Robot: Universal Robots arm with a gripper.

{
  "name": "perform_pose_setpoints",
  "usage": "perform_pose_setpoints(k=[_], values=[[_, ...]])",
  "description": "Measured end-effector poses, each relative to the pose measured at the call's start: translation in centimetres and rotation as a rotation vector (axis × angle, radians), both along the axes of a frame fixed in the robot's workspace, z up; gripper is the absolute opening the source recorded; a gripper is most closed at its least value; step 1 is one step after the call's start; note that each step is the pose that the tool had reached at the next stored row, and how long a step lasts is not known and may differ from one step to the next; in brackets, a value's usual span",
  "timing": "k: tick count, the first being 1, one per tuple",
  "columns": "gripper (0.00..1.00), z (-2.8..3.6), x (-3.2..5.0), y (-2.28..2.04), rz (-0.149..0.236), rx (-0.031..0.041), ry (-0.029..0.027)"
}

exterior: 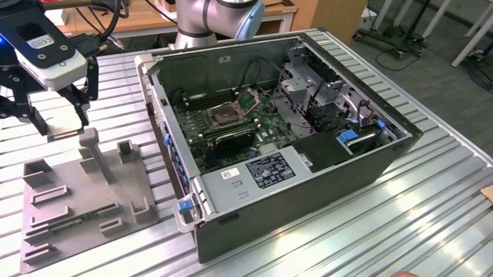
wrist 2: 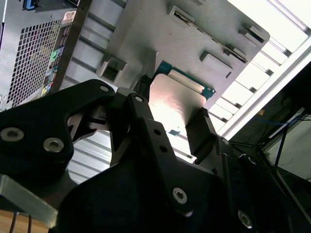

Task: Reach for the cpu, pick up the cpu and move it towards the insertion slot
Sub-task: 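Pick up the cpu and move it towards the insertion slot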

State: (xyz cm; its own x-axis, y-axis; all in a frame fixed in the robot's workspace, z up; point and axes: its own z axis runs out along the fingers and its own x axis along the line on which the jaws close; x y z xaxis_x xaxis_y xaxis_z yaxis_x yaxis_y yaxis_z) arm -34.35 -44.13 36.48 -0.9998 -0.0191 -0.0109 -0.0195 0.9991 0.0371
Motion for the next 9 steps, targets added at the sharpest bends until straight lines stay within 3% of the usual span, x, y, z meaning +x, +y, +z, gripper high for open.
perform_pose_setpoints(k=[9], values=[[0.54,0.0,0.71,0.0,0.0,0.0,0.0]])
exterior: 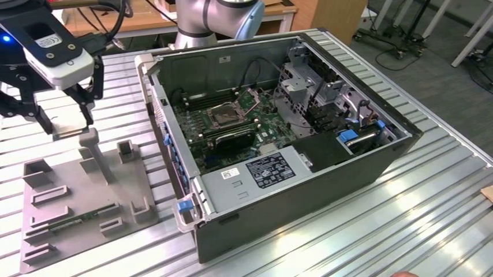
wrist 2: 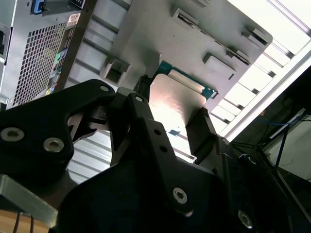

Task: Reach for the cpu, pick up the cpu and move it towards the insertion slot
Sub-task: 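Pick up the cpu and move it towards the insertion slot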

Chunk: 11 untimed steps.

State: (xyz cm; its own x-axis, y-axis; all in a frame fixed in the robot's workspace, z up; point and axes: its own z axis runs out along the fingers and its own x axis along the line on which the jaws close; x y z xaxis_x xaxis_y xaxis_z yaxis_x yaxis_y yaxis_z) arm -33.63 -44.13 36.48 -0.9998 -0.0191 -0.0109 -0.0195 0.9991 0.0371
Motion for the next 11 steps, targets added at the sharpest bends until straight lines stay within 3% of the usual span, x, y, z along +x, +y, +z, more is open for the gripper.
perform_pose_setpoints(k=[11], values=[[0.54,0.0,1.39,0.0,0.0,0.0,0.0]])
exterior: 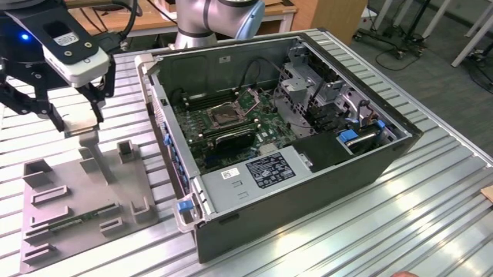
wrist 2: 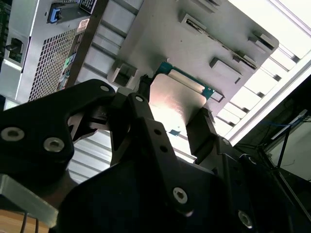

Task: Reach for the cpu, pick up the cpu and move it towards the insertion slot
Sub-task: 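Pick up the cpu and move it towards the insertion slot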

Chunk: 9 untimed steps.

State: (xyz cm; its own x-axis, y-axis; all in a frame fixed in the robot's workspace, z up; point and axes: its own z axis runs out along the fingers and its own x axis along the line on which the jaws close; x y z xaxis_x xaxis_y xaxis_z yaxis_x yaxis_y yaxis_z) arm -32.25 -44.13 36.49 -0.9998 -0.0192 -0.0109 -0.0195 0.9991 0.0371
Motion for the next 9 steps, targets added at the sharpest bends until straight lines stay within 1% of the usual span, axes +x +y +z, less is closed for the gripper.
perform_pose_setpoints(k=[9], values=[[0.54,0.0,0.82,0.0,0.0,0.0001,-0.0001]])
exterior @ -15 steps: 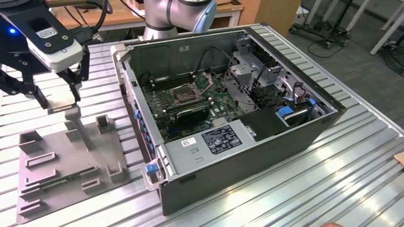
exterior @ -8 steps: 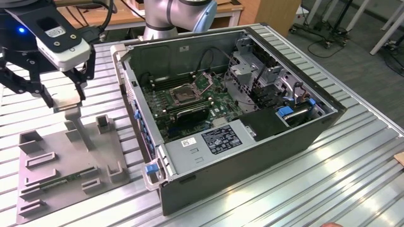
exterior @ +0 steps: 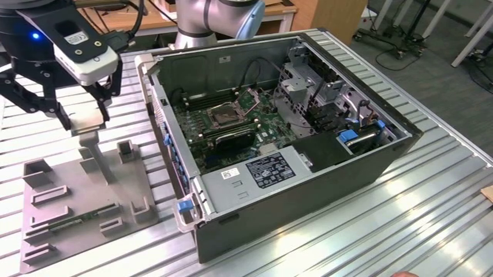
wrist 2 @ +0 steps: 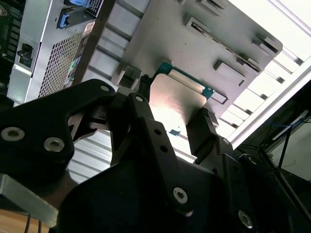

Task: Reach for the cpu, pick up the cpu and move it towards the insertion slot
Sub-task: 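Pick up the cpu and move it towards the insertion slot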

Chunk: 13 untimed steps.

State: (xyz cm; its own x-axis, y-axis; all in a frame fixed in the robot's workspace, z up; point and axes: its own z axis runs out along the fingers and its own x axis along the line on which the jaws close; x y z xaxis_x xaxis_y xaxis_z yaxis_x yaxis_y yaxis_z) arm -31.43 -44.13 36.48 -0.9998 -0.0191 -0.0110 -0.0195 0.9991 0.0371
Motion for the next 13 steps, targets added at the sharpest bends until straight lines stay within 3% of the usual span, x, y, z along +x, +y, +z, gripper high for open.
perform_pose_setpoints(k=[13], values=[[0.54,0.0,1.31,0.0,0.0,-0.0001,0.0]])
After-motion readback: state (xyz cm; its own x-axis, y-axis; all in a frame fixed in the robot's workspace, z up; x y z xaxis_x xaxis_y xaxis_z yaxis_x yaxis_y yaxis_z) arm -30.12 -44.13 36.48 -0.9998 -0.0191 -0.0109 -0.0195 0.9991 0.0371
